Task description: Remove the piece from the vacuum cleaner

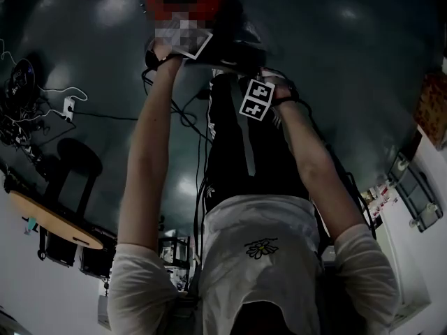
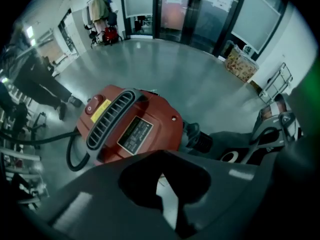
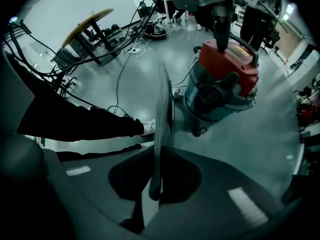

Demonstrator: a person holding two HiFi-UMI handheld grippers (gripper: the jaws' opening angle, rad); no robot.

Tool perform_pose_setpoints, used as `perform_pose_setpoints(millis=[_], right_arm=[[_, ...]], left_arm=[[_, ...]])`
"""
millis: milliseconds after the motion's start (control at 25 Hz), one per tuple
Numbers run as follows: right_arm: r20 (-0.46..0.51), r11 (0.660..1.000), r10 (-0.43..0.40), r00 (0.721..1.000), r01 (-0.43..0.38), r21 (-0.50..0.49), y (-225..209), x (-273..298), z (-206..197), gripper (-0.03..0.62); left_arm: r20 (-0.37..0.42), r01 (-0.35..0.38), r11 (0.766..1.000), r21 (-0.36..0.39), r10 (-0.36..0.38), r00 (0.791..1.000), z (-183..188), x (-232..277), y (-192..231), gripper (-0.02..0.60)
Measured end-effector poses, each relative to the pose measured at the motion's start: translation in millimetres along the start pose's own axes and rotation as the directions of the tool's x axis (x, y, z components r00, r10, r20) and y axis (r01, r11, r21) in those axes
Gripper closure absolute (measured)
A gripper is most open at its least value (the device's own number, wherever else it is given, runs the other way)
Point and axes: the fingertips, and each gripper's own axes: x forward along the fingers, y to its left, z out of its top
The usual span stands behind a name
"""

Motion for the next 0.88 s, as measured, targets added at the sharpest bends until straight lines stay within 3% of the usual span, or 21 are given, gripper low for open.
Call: perform_pose_setpoints(millis=[240, 440, 600, 720, 800, 880], right_arm=[[0.036, 0.998, -0.055, 0.998, 0.054, 0.025, -12, -40, 3, 0.56], [0.075, 0.991, -0.132, 0.989, 0.129, 0.042, -43, -86, 21, 0.56], [0.155, 0.977, -0.192, 0.969, 0.174, 0.124, -54, -132, 35, 0.56], [0.234, 0.958, -0.262, 0.936, 0.222, 0.184, -74, -192, 50, 0.559], [0.301, 0.941, -0.323, 0.897, 0.269, 0.206, -98, -239, 66, 0.559], [0.376, 0.918, -0.385, 0.843, 0.308, 0.249, -122, -286, 82, 0.559]], left_arm=[[0.122, 0.026, 0.983, -0.18, -0.004, 0.992, -5, -40, -36, 0.58], [0.229, -0.001, 0.952, -0.306, 0.074, 0.971, 4, -89, -26, 0.58], [0.305, -0.041, 0.939, -0.342, 0.152, 0.94, 21, -144, -29, 0.58], [0.39, -0.07, 0.934, -0.35, 0.213, 0.896, 58, -206, -24, 0.58], [0.472, -0.084, 0.922, -0.377, 0.269, 0.84, 91, -258, -11, 0.58], [0.554, -0.086, 0.913, -0.4, 0.315, 0.771, 123, -309, -2, 0.58]])
